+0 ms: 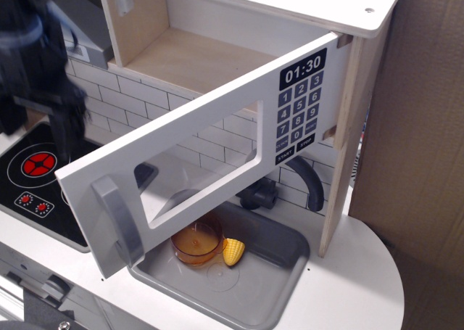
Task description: Close microwave
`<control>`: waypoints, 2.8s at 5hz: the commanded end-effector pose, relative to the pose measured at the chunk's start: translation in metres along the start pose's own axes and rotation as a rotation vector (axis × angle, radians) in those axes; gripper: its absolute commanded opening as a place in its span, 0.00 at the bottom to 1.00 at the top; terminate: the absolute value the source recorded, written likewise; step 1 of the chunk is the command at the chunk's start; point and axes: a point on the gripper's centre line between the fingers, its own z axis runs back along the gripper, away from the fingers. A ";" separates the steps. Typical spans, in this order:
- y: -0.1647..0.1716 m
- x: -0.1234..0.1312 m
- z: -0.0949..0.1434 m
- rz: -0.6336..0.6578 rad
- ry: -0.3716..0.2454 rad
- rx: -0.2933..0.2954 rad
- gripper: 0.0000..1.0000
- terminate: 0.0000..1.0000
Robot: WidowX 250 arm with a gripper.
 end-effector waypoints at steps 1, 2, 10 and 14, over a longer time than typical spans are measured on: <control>-0.027 0.015 0.075 -0.014 0.006 -0.157 1.00 0.00; -0.060 0.018 0.092 0.007 0.005 -0.216 1.00 0.00; -0.055 0.058 0.050 -0.184 -0.081 0.010 1.00 0.00; -0.077 0.019 0.079 0.014 -0.001 0.059 1.00 0.00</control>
